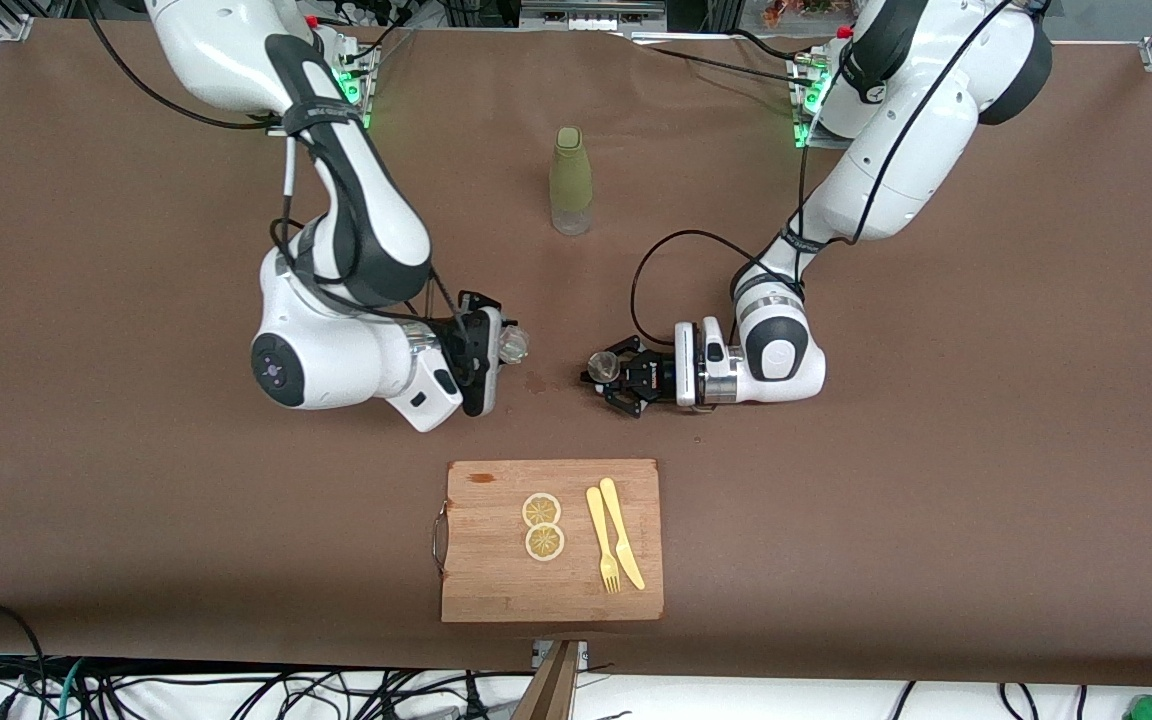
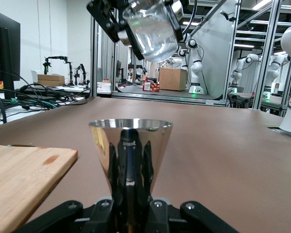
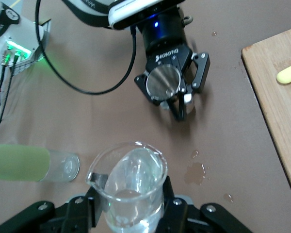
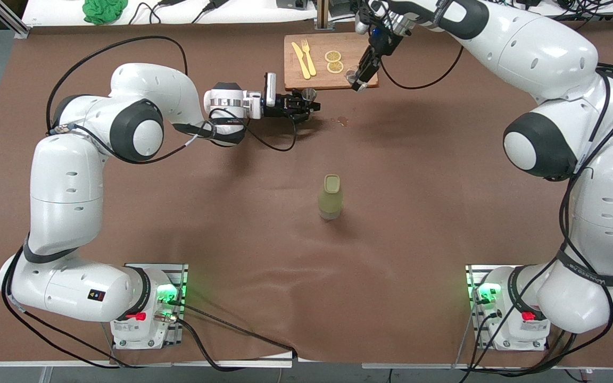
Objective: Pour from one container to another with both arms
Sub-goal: 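Tilt the beaker with the right gripper, pouring into the jigger held by the left gripper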
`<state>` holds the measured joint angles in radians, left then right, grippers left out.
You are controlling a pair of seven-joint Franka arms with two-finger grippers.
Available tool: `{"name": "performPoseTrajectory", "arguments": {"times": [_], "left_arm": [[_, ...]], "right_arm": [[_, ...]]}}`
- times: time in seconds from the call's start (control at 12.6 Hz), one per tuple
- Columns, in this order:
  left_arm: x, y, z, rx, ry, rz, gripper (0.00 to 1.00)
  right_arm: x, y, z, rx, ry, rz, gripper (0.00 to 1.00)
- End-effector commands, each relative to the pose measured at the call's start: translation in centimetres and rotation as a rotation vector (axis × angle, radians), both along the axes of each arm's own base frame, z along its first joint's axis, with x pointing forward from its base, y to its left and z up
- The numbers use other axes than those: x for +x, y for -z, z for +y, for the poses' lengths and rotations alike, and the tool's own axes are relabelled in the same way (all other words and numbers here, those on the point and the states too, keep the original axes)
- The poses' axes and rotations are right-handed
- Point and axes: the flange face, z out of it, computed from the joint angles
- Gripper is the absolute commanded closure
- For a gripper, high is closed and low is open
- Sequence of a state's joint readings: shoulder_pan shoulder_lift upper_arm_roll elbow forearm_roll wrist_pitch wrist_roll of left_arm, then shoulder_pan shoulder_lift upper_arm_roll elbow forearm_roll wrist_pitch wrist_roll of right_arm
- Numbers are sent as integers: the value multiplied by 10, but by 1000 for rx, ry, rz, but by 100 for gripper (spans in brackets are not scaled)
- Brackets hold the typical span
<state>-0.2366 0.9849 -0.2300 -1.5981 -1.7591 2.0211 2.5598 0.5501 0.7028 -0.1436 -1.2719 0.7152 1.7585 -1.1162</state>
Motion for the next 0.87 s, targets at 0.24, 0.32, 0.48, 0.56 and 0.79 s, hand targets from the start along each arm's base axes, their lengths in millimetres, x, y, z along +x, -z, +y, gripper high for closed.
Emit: {"name": "performPoseTrajectory", "arguments": {"times": [0.24, 0.32, 0.48, 0.56, 0.79], "left_arm": [[-2, 9, -24, -8, -33, -11, 100], [-3, 10, -26, -9, -33, -6, 100], [-4, 12, -28, -8, -36, -4, 100], [-7, 15, -31, -9, -36, -5, 100], [-12, 18, -42, -27, -40, -8, 100]], "right_arm": [[-13, -3, 30, -72, 44, -29, 87], [-14, -1, 33, -77, 51, -33, 87], [-15, 5, 37, -102, 54, -43, 87], [-15, 9, 37, -107, 53, -39, 87], [-17, 16, 42, -121, 48, -42, 87]]}}
